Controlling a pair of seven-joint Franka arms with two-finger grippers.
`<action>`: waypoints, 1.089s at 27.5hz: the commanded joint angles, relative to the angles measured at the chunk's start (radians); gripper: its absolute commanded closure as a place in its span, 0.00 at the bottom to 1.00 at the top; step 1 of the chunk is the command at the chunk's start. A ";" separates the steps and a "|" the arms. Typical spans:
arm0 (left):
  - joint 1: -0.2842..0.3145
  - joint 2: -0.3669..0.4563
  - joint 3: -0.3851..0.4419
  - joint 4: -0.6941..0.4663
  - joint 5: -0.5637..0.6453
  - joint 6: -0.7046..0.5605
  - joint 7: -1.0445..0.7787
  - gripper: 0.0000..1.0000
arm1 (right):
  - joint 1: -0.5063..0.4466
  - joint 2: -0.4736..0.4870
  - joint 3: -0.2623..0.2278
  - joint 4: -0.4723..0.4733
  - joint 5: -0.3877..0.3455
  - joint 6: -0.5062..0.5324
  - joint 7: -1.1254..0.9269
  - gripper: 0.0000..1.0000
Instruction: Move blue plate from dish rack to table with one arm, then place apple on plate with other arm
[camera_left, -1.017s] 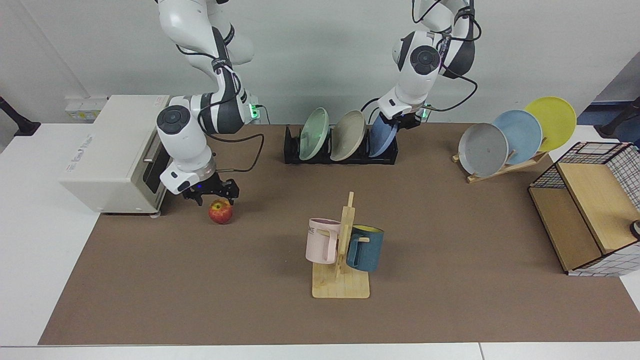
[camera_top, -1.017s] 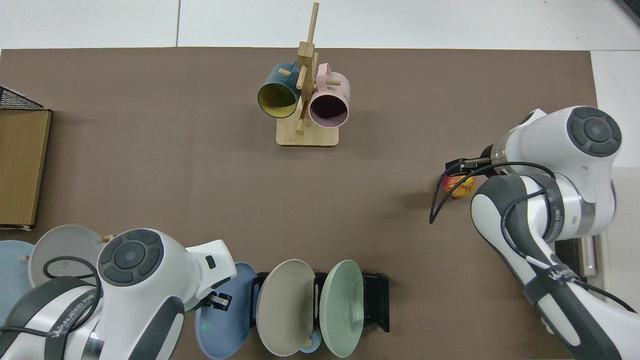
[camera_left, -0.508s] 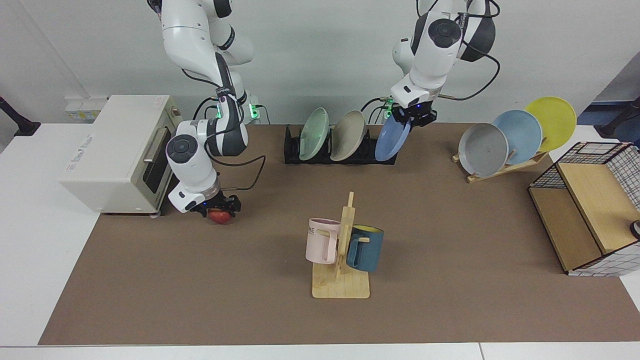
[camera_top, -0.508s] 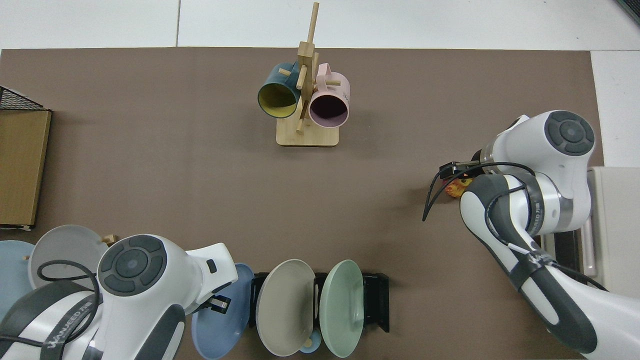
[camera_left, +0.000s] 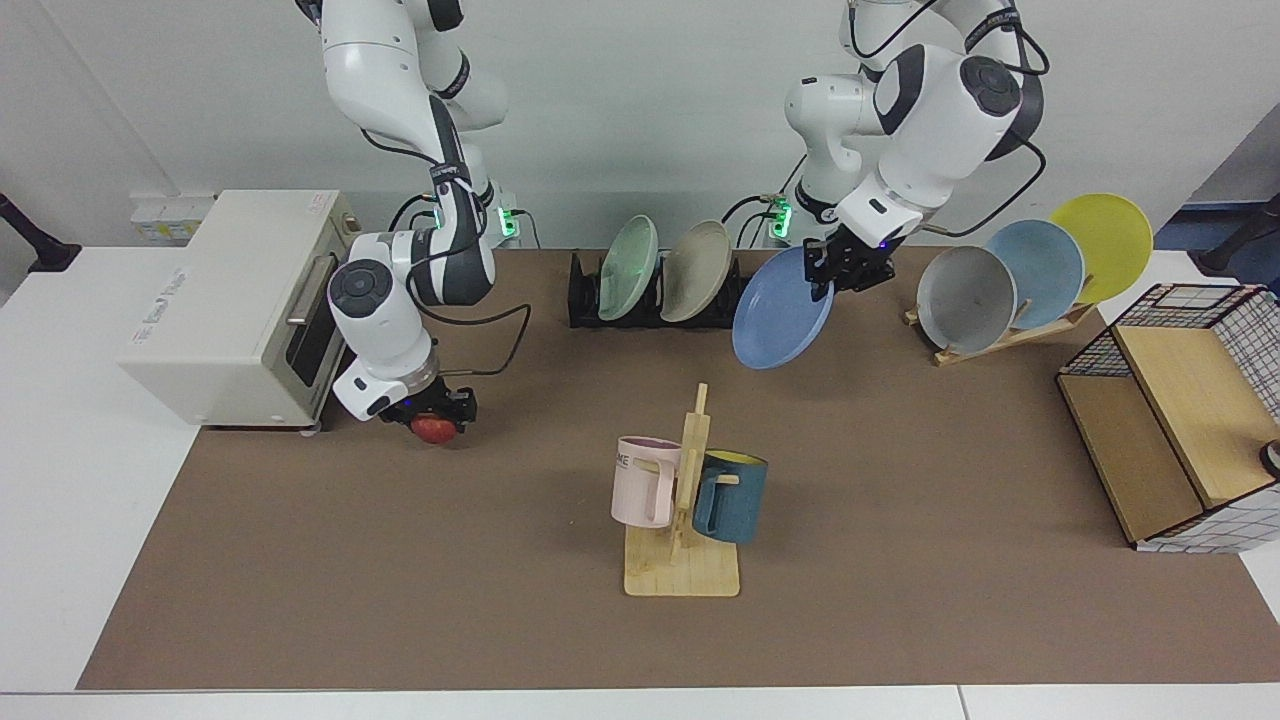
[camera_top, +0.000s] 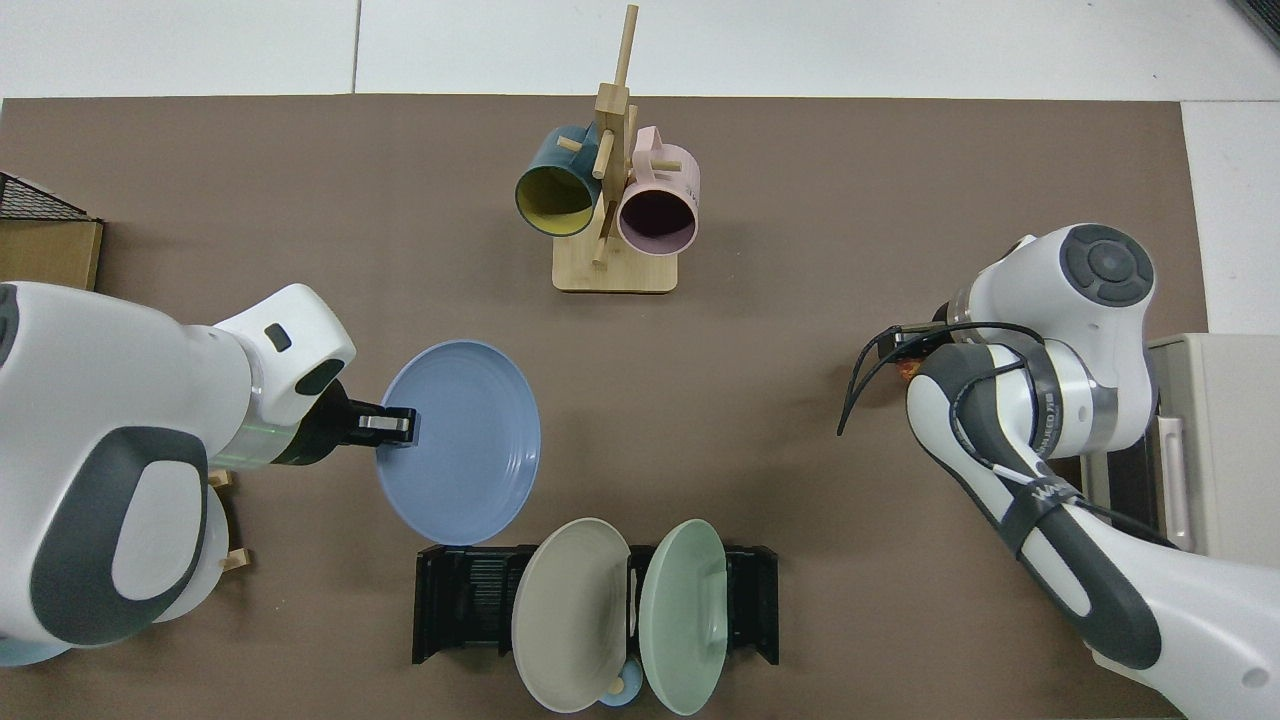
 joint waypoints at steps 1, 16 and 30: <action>-0.001 0.066 0.001 0.009 -0.142 0.093 -0.018 1.00 | -0.006 -0.055 0.006 0.055 -0.009 -0.093 -0.002 1.00; 0.036 0.313 -0.057 -0.001 -0.444 0.298 0.169 1.00 | -0.003 -0.113 0.006 0.177 -0.029 -0.233 -0.031 1.00; -0.050 0.338 -0.100 -0.057 -0.441 0.444 0.151 0.80 | -0.006 -0.202 0.011 0.185 -0.024 -0.328 -0.033 1.00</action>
